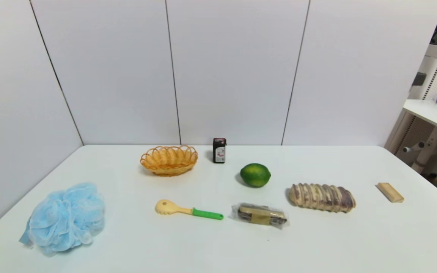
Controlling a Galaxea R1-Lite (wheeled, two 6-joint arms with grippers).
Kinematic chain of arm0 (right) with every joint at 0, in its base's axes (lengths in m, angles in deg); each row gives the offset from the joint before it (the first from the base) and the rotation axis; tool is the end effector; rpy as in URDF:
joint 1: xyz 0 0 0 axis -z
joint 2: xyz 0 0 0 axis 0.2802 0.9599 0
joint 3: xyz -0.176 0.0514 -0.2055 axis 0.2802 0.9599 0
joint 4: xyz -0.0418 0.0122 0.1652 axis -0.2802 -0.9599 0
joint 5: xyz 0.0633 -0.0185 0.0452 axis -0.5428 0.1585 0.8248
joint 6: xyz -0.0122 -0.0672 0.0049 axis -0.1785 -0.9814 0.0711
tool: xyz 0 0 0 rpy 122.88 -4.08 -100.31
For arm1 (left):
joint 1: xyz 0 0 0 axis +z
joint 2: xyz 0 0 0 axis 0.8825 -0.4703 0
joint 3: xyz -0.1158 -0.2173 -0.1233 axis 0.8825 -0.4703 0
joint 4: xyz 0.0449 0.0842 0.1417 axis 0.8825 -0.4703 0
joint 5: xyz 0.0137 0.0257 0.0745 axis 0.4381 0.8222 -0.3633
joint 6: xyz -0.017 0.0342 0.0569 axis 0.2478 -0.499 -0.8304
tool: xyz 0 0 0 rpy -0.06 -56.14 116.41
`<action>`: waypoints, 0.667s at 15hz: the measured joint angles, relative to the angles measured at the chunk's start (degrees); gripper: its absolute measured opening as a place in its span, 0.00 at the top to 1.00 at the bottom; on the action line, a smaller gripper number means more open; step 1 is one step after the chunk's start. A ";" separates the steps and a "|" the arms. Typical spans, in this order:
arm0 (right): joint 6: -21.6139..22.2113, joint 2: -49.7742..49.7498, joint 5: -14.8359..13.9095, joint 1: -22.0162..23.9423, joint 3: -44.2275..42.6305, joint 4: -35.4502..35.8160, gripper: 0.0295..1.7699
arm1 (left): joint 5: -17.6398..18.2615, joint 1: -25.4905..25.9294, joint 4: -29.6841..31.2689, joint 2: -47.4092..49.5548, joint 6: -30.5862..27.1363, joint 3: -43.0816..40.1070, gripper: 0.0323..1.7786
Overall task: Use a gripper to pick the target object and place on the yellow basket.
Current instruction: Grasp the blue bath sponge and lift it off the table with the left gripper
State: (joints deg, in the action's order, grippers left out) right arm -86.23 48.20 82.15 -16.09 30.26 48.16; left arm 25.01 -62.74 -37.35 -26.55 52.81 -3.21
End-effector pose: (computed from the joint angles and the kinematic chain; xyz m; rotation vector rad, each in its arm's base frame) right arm 0.0258 -0.0008 0.0861 0.0426 -0.0724 -0.0126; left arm 0.0263 0.0020 0.0795 -0.0629 -0.0282 0.0193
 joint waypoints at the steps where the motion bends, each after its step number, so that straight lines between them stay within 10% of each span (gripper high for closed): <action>1: 0.00 0.00 0.01 0.00 0.00 0.02 0.04 | 0.00 0.00 0.02 0.00 -0.02 0.00 0.05; 10: 0.00 0.00 0.01 0.00 0.00 0.02 0.04 | 0.00 0.00 0.00 -0.12 -0.05 0.00 0.05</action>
State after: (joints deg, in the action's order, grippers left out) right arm -86.23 48.20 82.16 -16.09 30.26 48.19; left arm 25.01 -62.74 -37.35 -26.67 52.76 -3.21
